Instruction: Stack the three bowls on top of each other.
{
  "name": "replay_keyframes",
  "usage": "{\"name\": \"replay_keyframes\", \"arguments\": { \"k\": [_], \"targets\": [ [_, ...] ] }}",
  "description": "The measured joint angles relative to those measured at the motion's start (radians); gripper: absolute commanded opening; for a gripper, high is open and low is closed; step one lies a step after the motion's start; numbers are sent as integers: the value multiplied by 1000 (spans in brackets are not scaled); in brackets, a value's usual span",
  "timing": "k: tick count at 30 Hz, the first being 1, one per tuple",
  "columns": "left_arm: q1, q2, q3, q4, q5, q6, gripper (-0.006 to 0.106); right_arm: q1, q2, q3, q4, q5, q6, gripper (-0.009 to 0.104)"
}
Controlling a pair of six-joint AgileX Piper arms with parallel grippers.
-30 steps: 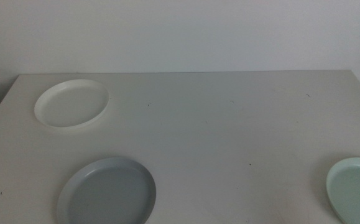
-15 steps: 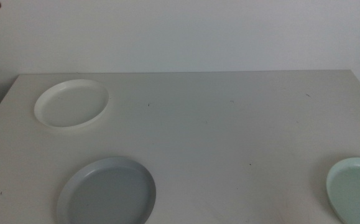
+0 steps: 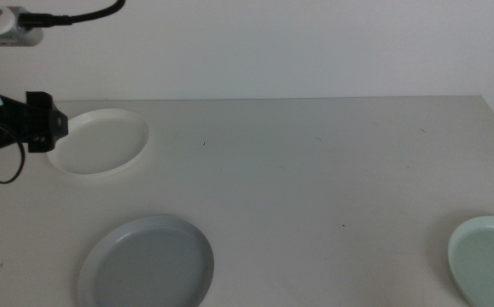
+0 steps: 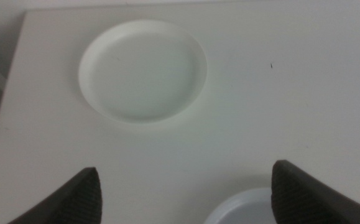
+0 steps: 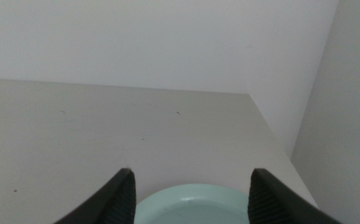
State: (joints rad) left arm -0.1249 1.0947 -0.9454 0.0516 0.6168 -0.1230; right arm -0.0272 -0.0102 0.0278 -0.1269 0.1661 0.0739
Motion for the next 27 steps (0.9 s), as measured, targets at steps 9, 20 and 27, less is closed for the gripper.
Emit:
{"name": "replay_keyframes", "arguments": {
  "k": [9,20,27],
  "targets": [
    [-7,112,0,-81,141,0,105,0,0,0,0,0,0,46],
    [-7,130,-1,-98,272,0,105,0,0,0,0,0,0,46],
    [-7,130,-1,-84,276,0,105,0,0,0,0,0,0,46]
  ]
}}
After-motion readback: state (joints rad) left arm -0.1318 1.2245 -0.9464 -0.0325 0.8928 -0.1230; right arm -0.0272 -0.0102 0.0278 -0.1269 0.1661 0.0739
